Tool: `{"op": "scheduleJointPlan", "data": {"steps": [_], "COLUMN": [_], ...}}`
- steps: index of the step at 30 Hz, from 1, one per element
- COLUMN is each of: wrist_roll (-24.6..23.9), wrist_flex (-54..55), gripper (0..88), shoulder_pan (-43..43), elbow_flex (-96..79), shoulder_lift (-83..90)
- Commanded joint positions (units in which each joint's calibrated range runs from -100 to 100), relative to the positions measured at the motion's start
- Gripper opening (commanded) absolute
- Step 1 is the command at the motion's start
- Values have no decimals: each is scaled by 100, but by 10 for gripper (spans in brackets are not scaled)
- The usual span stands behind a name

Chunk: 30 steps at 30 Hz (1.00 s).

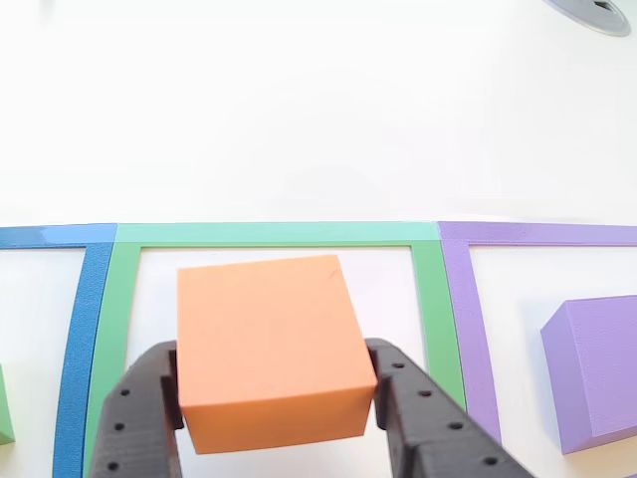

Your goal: Tower of hanoi

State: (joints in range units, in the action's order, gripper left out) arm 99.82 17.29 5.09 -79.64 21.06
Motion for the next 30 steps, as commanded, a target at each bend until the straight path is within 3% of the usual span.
{"op": "scheduleJointPlan", "data": {"steps": [1, 7, 14, 30], "wrist_roll": [18, 18, 18, 18], "wrist_flex": [2125, 4036, 5210, 5445], "gripper": [118, 118, 120, 117], "shoulder_pan": [162, 258, 162, 114], "elbow_flex": [-154, -454, -527, -218], "shoulder_lift": [-1045, -2328, -3354, -4186]}}
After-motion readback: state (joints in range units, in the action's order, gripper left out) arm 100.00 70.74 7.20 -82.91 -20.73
